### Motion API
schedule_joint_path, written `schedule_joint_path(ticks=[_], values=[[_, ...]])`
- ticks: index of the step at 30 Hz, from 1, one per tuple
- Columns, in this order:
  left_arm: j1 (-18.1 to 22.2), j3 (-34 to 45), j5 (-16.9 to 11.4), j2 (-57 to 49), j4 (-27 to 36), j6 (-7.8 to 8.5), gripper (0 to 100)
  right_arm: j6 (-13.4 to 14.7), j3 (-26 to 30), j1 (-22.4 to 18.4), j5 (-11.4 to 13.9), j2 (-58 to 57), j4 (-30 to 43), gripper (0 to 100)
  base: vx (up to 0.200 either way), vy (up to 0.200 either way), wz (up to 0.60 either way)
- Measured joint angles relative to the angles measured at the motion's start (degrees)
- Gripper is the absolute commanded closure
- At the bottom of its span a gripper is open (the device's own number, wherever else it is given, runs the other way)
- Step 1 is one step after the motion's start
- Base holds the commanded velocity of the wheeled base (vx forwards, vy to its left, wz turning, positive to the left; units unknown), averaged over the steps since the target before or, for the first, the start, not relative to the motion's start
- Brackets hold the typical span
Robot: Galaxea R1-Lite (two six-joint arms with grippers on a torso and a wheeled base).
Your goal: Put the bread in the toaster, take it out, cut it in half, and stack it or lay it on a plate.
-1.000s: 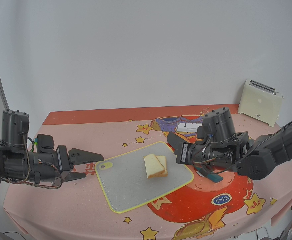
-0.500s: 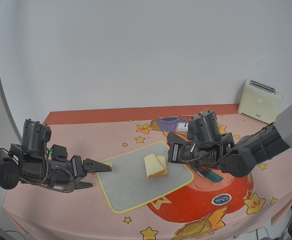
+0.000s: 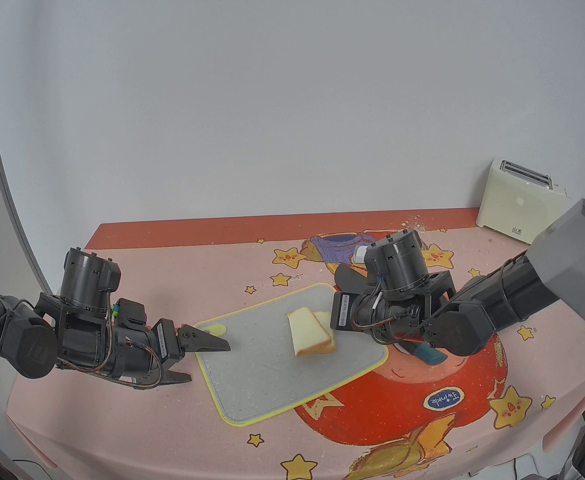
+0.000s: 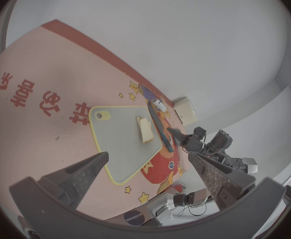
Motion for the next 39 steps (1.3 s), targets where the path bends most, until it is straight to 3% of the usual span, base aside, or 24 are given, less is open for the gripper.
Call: schedule_joint_path(ticks=[8,20,32,39], values=[[-0.5,0.0,0.0,0.5,-0.4,-0.30,0,0.2,-0.6,0.9,0.0,1.2,-0.2,100,0.000,0.000,0.00],[-1.1,0.0,0.2,1.9,-4.9,-4.00,0,0.5,-1.0,4.8,0.1,1.8,-0.4,100,0.000,0.000,0.00],[-2.2,1.0,0.3,3.1,-6.3,-4.28,0,1.9,-2.1,11.8,0.1,2.0,0.3,100,0.000,0.000,0.00],[-3.0,2.1,0.3,3.2,-6.3,-4.33,0,2.4,-3.6,13.5,0.0,2.2,1.3,100,0.000,0.000,0.00]])
